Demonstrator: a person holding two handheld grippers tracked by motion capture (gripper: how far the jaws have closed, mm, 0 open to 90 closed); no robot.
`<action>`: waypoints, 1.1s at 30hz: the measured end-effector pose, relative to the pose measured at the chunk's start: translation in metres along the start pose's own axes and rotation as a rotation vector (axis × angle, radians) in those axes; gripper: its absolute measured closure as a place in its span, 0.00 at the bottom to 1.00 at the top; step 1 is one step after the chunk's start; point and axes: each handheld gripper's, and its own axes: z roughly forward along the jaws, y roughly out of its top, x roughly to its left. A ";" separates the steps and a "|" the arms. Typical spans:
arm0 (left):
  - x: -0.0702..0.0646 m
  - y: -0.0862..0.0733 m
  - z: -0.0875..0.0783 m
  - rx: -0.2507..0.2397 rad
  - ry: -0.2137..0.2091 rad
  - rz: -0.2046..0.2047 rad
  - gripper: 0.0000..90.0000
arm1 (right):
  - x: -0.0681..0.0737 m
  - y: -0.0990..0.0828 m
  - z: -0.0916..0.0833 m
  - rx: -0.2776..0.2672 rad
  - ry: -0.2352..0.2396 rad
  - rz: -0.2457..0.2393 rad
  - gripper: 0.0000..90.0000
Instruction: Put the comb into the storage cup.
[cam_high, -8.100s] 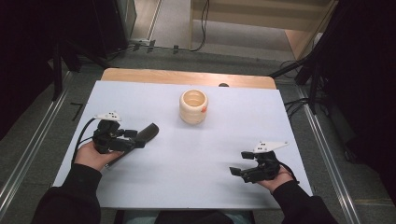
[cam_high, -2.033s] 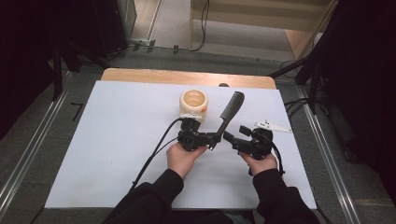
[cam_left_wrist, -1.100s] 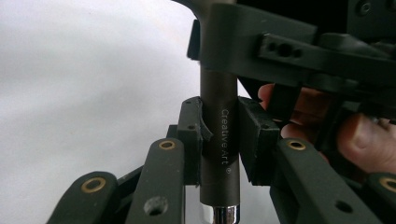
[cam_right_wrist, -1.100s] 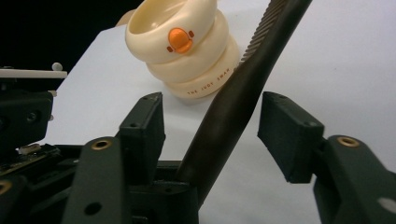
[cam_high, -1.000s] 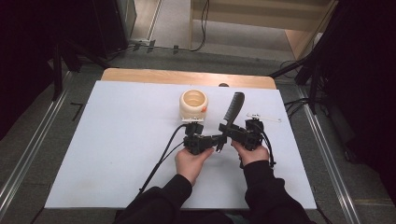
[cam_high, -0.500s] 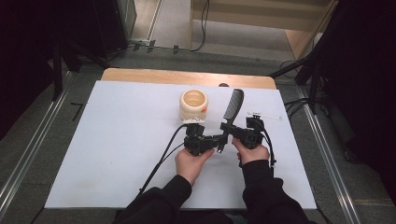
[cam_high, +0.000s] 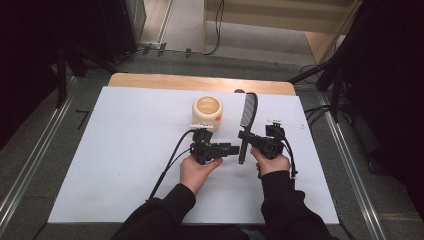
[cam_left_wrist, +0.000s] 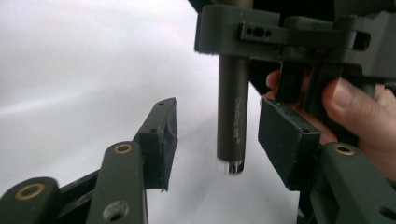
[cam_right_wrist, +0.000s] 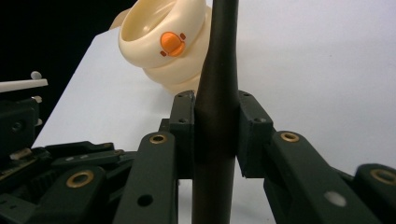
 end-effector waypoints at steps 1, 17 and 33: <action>0.000 0.000 -0.002 0.016 0.003 0.009 0.51 | 0.000 0.000 0.000 -0.004 -0.001 -0.008 0.77; 0.011 0.000 -0.035 0.198 0.047 0.128 0.42 | 0.010 0.000 -0.001 -0.046 -0.021 -0.127 0.77; 0.013 -0.002 -0.072 0.222 0.051 0.216 0.42 | 0.020 0.008 -0.002 -0.097 -0.010 -0.191 0.77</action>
